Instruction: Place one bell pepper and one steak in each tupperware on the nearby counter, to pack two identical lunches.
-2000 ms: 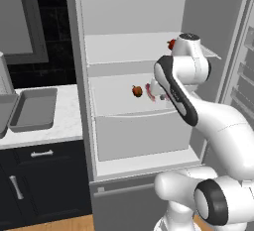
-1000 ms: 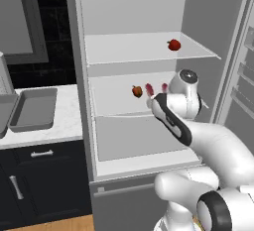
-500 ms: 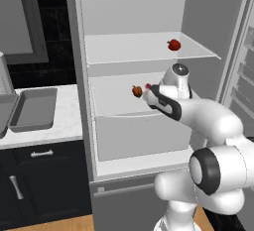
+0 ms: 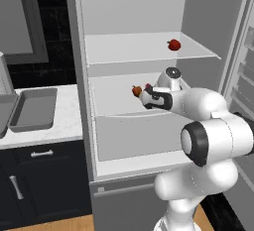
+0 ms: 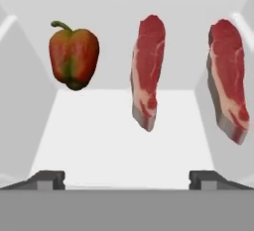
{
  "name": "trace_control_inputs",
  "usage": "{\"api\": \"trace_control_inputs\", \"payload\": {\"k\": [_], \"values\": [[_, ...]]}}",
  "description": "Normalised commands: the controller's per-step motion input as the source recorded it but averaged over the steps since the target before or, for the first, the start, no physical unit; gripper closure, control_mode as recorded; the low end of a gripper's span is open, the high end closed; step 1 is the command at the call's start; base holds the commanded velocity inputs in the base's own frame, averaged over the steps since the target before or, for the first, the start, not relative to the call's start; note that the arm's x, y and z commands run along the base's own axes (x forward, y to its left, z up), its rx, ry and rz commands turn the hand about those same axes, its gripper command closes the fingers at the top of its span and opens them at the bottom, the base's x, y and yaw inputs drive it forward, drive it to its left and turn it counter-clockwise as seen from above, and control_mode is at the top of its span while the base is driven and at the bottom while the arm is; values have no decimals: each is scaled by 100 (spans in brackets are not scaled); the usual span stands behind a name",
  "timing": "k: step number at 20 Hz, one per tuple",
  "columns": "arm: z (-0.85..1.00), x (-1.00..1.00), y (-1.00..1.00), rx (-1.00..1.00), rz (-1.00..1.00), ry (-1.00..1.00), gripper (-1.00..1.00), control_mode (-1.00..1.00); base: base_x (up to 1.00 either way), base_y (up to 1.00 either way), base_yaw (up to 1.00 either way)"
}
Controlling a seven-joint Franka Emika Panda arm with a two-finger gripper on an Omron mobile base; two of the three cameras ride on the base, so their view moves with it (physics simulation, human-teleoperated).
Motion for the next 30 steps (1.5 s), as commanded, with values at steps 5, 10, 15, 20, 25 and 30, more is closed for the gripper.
{"api": "trace_control_inputs", "payload": {"k": [5,10,15,20,25,30], "values": [[-11,46,-3,0,0,0,-100,-100,0,0,0],[-29,38,-7,0,0,0,-100,-100,0,0,0],[-20,50,-9,0,0,0,-100,-100,0,0,0],[-18,56,-2,0,0,0,-100,-100,0,0,0],[-47,24,0,0,0,1,100,-100,0,0,0],[-83,-13,8,-3,2,2,100,-100,0,0,0]]}}
